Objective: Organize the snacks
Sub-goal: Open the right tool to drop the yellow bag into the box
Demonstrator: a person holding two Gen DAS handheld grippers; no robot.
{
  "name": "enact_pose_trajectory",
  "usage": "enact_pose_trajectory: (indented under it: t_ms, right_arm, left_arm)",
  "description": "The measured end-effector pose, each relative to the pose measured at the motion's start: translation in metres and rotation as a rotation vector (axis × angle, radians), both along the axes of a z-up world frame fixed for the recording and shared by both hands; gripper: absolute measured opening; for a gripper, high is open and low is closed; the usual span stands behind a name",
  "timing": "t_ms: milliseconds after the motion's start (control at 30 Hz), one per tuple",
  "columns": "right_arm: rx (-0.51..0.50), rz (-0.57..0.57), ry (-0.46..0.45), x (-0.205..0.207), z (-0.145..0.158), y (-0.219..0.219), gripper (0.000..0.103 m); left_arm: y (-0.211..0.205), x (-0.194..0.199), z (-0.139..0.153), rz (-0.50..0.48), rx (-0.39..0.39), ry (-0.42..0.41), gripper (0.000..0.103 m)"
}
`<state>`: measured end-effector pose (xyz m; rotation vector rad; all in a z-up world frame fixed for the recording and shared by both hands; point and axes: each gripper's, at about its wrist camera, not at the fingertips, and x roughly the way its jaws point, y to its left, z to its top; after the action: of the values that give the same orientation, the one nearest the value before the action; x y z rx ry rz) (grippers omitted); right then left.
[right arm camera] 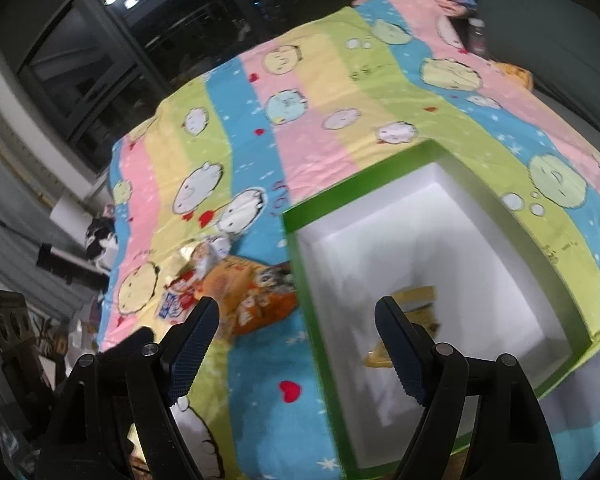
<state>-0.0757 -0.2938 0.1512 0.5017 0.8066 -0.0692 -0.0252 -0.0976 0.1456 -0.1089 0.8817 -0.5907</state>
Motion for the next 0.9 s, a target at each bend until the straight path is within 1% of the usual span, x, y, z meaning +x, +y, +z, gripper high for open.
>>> enact_pose_trajectory:
  t_ms: [33, 100, 200, 367, 633, 900]
  right_arm:
    - [-0.008, 0.017, 0.005, 0.002, -0.001, 0.006, 0.081]
    - [-0.021, 0.035, 0.008, 0.005, -0.002, 0.015, 0.081]
    - [-0.034, 0.065, 0.019, 0.010, -0.004, 0.028, 0.081]
    - [-0.037, 0.109, 0.034, 0.018, -0.010, 0.046, 0.081]
    - [-0.053, 0.154, 0.052, 0.027, -0.015, 0.068, 0.081]
    - [-0.073, 0.182, 0.080, 0.034, -0.021, 0.083, 0.081]
  left_arm:
    - [0.012, 0.001, -0.001, 0.034, -0.002, -0.002, 0.096]
    - [0.030, 0.003, -0.003, 0.082, -0.011, 0.000, 0.097]
    - [0.050, 0.005, -0.007, 0.138, -0.024, 0.010, 0.100]
    - [0.075, 0.009, -0.019, 0.243, 0.040, -0.002, 0.100]
    - [0.101, 0.010, -0.033, 0.295, 0.037, 0.031, 0.100]
    - [0.109, 0.014, -0.042, 0.309, 0.028, 0.066, 0.100]
